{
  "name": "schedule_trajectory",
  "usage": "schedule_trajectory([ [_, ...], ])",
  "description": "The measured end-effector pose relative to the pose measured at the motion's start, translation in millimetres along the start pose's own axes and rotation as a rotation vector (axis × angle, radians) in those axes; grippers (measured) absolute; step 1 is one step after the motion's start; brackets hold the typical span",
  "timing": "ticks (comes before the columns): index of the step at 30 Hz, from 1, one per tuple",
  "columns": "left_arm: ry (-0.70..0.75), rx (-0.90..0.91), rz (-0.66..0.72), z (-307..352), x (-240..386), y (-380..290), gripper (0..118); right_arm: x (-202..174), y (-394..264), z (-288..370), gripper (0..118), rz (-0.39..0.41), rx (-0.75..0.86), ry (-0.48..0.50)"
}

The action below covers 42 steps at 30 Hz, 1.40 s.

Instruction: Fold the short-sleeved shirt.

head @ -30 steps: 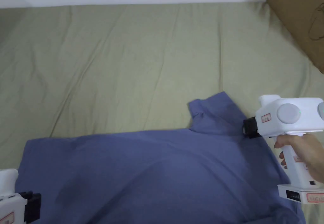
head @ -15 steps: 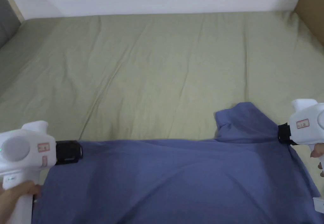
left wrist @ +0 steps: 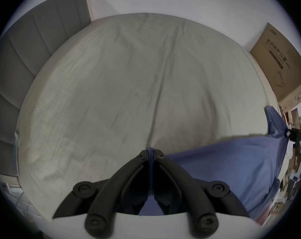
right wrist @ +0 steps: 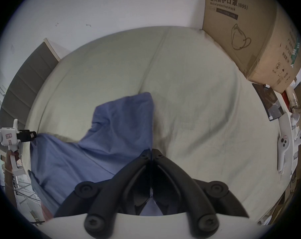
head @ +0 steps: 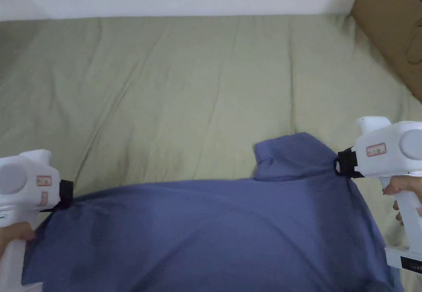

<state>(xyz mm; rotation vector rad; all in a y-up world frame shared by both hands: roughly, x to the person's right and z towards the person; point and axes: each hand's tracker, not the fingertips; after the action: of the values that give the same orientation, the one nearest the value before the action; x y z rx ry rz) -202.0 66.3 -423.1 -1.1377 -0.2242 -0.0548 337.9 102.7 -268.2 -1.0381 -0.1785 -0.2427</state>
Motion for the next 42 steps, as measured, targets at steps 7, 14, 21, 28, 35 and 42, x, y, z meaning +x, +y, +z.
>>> schedule_trajectory([
  [7, -0.001, 0.111, -0.039, 78.1, -11.1, -34.8, 4, -5.6, -17.5, 59.9, 0, 0.038, 0.072, 0.045],
  [14, 0.009, 0.178, -0.077, 166.2, -27.2, -95.9, 4, -3.9, -81.2, 120.6, 0, 0.061, 0.1, 0.098],
  [21, 0.007, 0.131, -0.071, 177.5, -39.0, -175.3, 4, 4.4, -188.5, 149.3, 0, 0.062, -0.003, 0.117],
  [28, 0.018, 0.029, -0.026, 134.9, -49.5, -226.4, 13, 10.0, -265.9, 121.8, 0, 0.007, -0.152, 0.059],
  [35, 0.048, 0.067, 0.061, 153.2, -63.8, -235.5, 105, -16.5, -259.1, 138.7, 95, 0.151, -0.051, -0.088],
  [42, -0.175, 0.182, 0.248, 184.2, -80.9, -241.5, 1, -71.4, -239.8, 161.9, 3, 0.151, 0.121, 0.097],
])
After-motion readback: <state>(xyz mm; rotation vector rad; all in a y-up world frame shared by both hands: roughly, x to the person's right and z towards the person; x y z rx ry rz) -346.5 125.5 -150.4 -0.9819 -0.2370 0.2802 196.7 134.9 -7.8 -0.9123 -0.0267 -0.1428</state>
